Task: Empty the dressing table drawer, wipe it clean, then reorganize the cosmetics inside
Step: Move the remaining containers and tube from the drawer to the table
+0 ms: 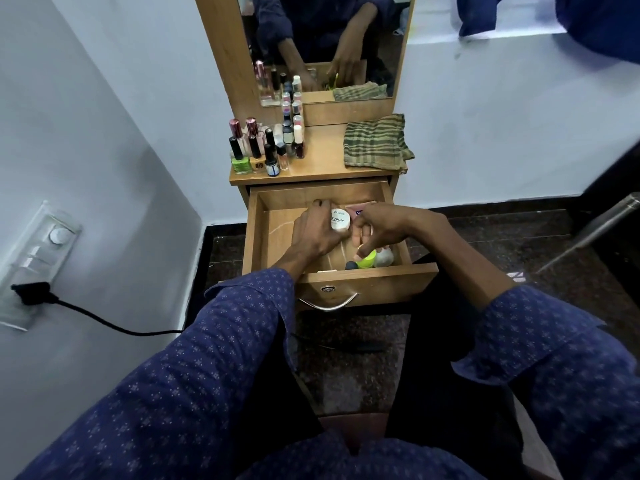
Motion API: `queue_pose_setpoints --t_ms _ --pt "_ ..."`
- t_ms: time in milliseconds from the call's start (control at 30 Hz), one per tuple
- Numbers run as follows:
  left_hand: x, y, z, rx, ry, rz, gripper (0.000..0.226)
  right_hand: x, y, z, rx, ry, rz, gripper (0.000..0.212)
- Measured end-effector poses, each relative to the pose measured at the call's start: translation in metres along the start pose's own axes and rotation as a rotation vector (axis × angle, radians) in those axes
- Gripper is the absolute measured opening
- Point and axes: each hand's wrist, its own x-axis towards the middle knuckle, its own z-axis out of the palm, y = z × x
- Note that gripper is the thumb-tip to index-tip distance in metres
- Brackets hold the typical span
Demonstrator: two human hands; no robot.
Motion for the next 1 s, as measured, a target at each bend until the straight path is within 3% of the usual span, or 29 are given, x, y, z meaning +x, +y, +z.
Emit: queue_pose_setpoints --t_ms 233,433,600,1000 --pt "-0.014 -0.004 -0.031 -0.036 0.297 0.098 0.061 0.005 -0.006 0.010 -0.035 0.023 0.043 0.024" --pt "-0.003 -0.011 -0.057 -0.158 0.448 0.013 0.064 0.009 -0.010 0.013 -0.102 0.038 0.041 0.020" --pt "0.008 -0.015 -0.063 -0.114 0.430 -0.016 0.063 0.004 -0.011 -0.003 -0.141 0.200 -0.034 0.016" --pt "0.017 -0.009 -0.062 0.064 0.425 0.003 0.038 0.003 -0.019 -0.064 0.159 0.786 -0.242 0.038"
